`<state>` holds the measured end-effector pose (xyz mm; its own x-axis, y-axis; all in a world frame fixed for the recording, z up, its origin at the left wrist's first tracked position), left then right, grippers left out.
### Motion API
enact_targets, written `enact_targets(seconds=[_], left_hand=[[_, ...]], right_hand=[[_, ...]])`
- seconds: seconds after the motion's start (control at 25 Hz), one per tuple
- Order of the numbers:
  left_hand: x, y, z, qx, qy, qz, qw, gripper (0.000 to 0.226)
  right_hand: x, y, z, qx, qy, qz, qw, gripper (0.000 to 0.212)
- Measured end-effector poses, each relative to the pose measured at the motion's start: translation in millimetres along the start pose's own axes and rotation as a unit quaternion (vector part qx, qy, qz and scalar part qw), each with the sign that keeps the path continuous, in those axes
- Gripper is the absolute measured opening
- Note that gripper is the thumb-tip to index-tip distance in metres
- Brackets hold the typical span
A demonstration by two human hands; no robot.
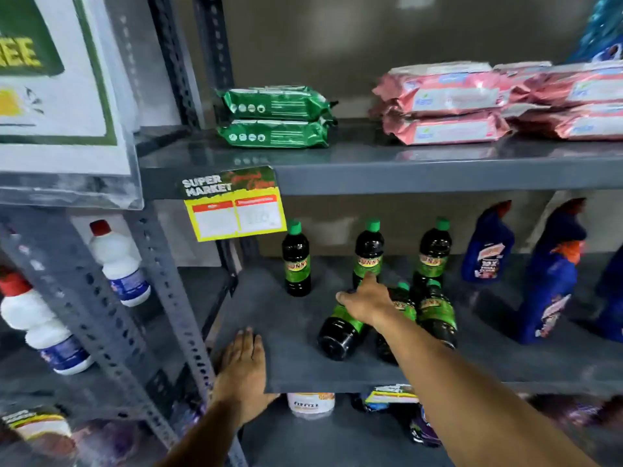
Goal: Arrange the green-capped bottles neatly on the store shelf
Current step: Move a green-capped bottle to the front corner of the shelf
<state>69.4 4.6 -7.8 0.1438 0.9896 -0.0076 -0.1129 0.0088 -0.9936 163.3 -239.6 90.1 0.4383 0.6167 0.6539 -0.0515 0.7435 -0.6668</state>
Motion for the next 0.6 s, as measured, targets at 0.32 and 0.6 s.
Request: enact_targets(seconds=[0.32,0.6], left_hand=[[2,6,-10,-0.006,0.024,0.005,1.000,0.131],[-3,-2,-1,-0.062,0.013,-0.013,0.998,0.118]], right_hand=[[-22,41,-25,-0.009,0.176,-0.242,0.954,0.071],[-15,42,-20,-0.052,0.153,-0.243,0.956,0.072]])
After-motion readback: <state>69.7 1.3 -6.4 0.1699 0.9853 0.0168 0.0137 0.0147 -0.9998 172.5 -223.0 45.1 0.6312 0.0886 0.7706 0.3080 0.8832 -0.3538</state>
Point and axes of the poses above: each hand's wrist, its own z-axis away from the middle knuckle, its own y-axis out of the palm, x = y × z, the point moved 7 cm from there along -z, towards the middle knuckle, and after that the axes turned 12 degrees about y, right-handed, at the moved point
